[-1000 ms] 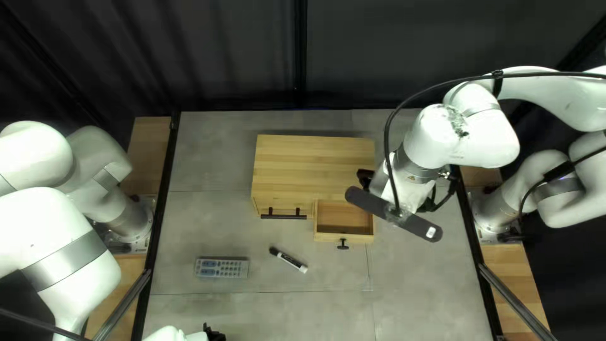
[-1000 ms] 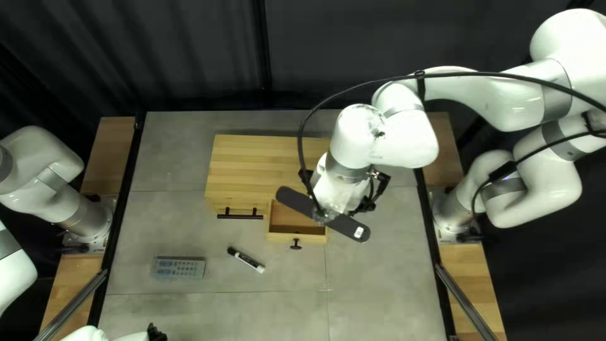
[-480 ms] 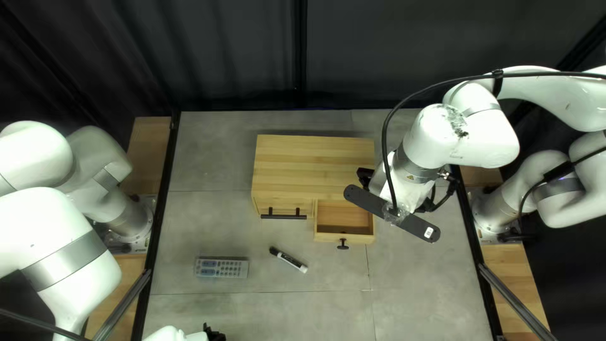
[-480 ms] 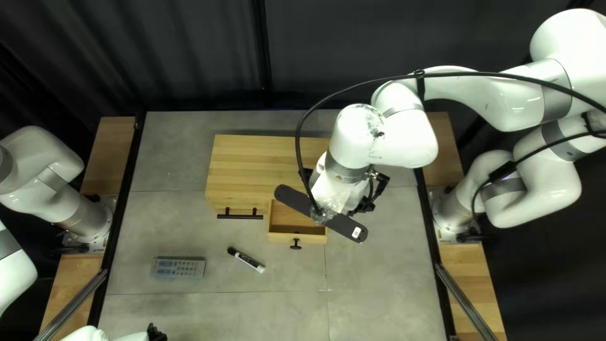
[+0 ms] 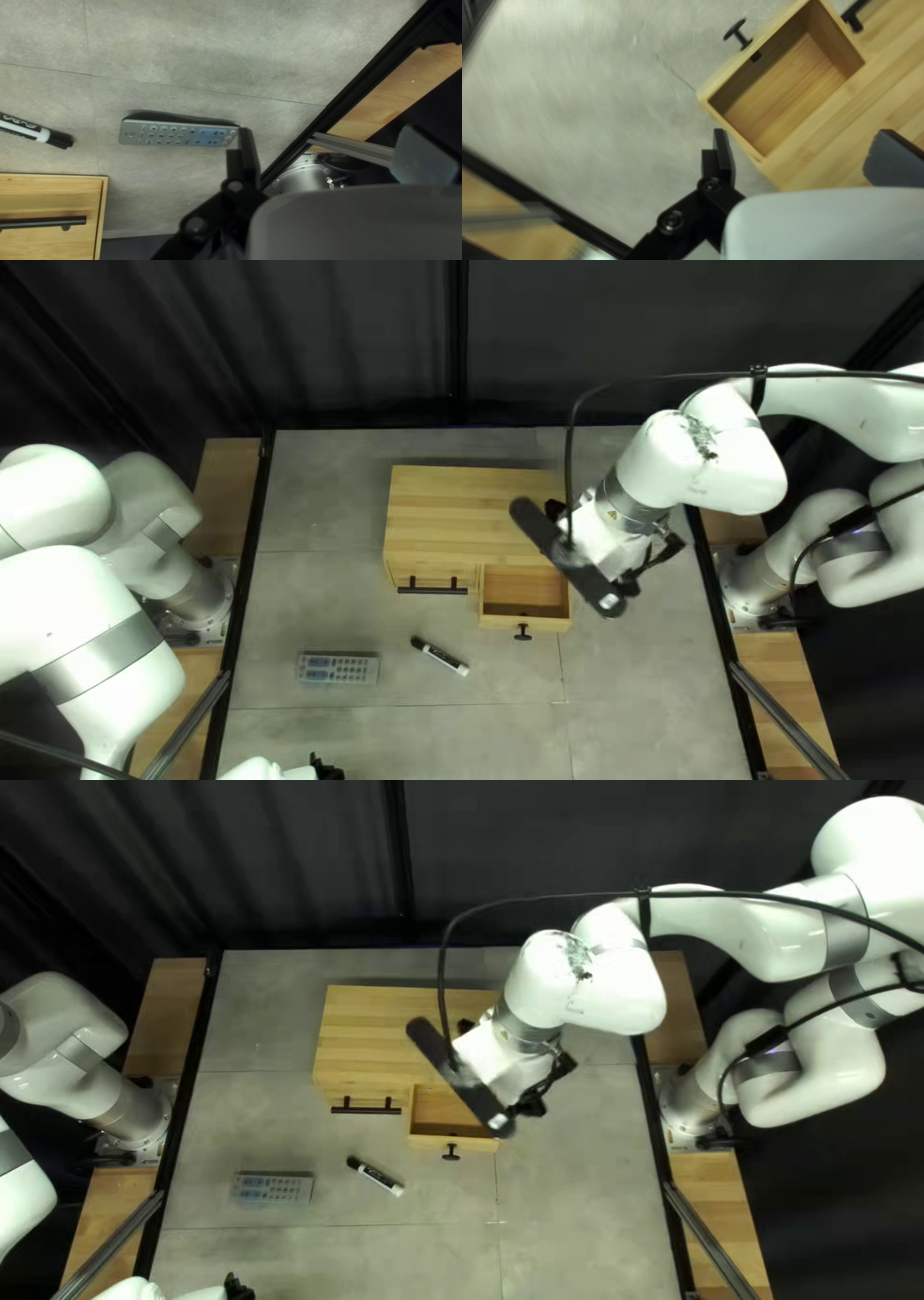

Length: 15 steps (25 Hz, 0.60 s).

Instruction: Open drawers and place objects into drawer and close

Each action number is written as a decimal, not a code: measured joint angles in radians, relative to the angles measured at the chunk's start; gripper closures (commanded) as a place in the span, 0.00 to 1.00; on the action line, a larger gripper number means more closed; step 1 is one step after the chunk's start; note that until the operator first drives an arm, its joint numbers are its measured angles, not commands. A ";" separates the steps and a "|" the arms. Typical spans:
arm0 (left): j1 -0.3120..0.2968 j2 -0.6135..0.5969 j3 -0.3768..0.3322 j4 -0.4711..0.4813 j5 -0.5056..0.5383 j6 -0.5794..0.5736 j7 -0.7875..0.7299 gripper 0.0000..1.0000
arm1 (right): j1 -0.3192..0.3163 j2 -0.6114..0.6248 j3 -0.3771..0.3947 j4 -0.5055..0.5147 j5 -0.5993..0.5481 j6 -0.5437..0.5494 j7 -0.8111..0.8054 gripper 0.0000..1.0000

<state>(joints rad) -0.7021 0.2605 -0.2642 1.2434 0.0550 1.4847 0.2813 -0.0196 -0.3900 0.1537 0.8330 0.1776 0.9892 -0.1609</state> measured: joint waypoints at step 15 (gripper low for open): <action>0.000 0.000 0.000 0.000 0.000 0.000 0.000 0.00 | -0.015 0.249 0.098 0.214 -0.049 0.148 0.488 0.00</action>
<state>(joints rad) -0.7021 0.2605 -0.2642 1.2434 0.0550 1.4847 0.2813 -0.0348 -0.1413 0.2512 1.0467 0.1282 1.1374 0.3273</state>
